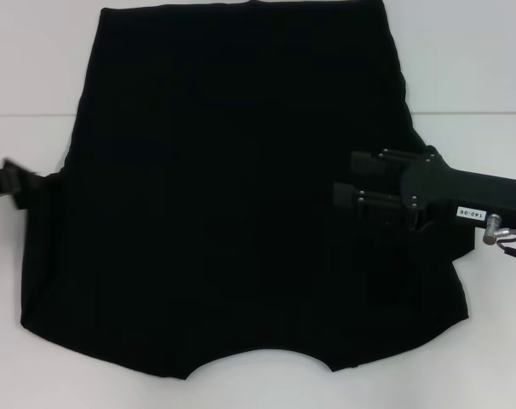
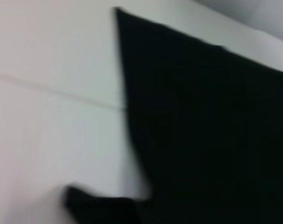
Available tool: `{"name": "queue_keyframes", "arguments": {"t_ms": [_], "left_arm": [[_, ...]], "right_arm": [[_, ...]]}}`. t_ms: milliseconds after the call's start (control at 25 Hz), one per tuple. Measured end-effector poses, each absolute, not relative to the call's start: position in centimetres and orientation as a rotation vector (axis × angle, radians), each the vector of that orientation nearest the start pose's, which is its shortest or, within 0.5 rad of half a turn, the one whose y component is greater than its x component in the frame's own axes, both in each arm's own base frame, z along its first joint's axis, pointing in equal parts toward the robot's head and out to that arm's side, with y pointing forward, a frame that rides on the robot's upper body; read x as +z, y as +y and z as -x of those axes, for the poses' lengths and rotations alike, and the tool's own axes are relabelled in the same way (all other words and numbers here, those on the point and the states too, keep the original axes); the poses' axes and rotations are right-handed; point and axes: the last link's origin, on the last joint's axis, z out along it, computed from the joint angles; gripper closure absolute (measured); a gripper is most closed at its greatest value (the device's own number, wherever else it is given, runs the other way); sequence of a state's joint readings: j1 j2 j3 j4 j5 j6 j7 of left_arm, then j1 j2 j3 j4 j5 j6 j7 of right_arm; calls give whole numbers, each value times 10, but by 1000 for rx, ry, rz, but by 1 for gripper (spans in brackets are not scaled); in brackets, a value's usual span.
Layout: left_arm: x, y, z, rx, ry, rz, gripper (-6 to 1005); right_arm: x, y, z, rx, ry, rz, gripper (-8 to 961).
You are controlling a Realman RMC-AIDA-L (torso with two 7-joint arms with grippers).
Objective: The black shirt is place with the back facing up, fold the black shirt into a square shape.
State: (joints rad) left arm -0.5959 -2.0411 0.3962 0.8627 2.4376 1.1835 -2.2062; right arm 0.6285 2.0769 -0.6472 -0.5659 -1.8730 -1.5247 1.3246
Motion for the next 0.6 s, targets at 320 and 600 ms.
{"name": "queue_keyframes", "arguments": {"t_ms": [320,600], "left_arm": [[48,398,290,-419,-1341,2133,999],[23,390,275,-483,-1242,2244,999]], "right_arm": [[2,358,-231,901,548,2630,242],[4,359,-233,901,550,2620,243]]}}
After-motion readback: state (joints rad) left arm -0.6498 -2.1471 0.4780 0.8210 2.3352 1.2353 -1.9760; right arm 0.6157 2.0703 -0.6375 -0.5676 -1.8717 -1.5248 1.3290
